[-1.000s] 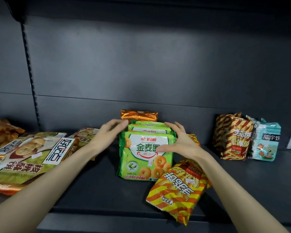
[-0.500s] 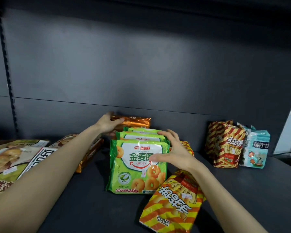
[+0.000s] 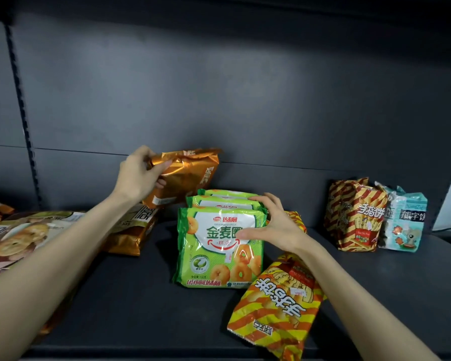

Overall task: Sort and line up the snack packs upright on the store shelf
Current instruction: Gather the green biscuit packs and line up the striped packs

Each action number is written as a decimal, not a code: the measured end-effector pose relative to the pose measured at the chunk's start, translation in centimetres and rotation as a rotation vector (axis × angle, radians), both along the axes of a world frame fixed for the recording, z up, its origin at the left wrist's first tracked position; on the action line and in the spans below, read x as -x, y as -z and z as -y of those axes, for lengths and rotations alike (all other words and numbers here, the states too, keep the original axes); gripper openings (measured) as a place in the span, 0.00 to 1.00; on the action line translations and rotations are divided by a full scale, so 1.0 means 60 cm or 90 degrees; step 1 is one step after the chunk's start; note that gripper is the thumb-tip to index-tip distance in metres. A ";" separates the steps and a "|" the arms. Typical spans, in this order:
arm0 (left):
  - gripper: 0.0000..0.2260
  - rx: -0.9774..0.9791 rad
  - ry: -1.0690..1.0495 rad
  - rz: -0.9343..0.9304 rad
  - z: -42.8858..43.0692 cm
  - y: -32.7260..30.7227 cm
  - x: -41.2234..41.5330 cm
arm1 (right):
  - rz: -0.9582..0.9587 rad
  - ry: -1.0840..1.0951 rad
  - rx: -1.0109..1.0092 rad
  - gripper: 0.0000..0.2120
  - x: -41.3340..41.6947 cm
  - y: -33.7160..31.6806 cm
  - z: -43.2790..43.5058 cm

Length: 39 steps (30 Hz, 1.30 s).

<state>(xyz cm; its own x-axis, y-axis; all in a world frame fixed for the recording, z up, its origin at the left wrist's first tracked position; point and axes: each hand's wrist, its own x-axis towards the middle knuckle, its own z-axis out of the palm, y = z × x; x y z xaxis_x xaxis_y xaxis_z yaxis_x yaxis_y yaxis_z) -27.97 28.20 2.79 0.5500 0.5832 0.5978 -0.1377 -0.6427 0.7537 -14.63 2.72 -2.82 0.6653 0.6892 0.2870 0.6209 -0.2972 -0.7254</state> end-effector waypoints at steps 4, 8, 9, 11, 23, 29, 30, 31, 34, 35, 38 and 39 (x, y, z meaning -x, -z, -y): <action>0.08 -0.164 -0.125 0.017 0.007 -0.017 0.057 | -0.002 -0.001 0.011 0.43 0.003 -0.004 -0.011; 0.11 -0.245 -0.227 -0.123 -0.019 0.022 0.082 | 0.003 -0.003 0.011 0.44 0.009 -0.006 -0.018; 0.12 -0.243 -0.233 -0.170 -0.024 0.034 0.083 | 0.006 -0.003 0.016 0.44 0.010 -0.007 -0.021; 0.13 -0.212 -0.223 -0.258 -0.028 0.047 0.087 | 0.011 -0.002 0.028 0.45 0.013 -0.009 -0.026; 0.59 -0.371 0.153 -0.448 0.054 0.047 0.089 | 0.013 -0.062 0.109 0.54 0.020 -0.016 -0.024; 0.60 -0.461 0.167 -0.495 0.055 0.058 0.020 | 0.004 -0.033 0.083 0.59 0.012 -0.009 -0.021; 0.59 -0.474 0.159 -0.492 0.051 0.057 0.016 | -0.020 -0.033 0.082 0.62 0.008 -0.008 -0.021; 0.58 -0.496 0.148 -0.493 0.050 0.055 0.014 | -0.047 -0.035 0.076 0.64 0.004 -0.008 -0.020; 0.56 -0.592 0.085 -0.502 0.057 0.050 0.014 | -0.058 -0.046 0.082 0.63 -0.008 -0.014 -0.015; 0.55 -0.619 0.062 -0.499 0.061 0.050 0.013 | -0.042 -0.052 0.091 0.61 -0.011 -0.018 -0.013; 0.53 -0.657 0.009 -0.475 0.073 0.053 0.008 | -0.020 -0.054 0.079 0.55 -0.020 -0.031 -0.010; 0.53 -0.658 0.001 -0.465 0.076 0.056 0.006 | -0.016 -0.054 0.067 0.53 -0.022 -0.034 -0.009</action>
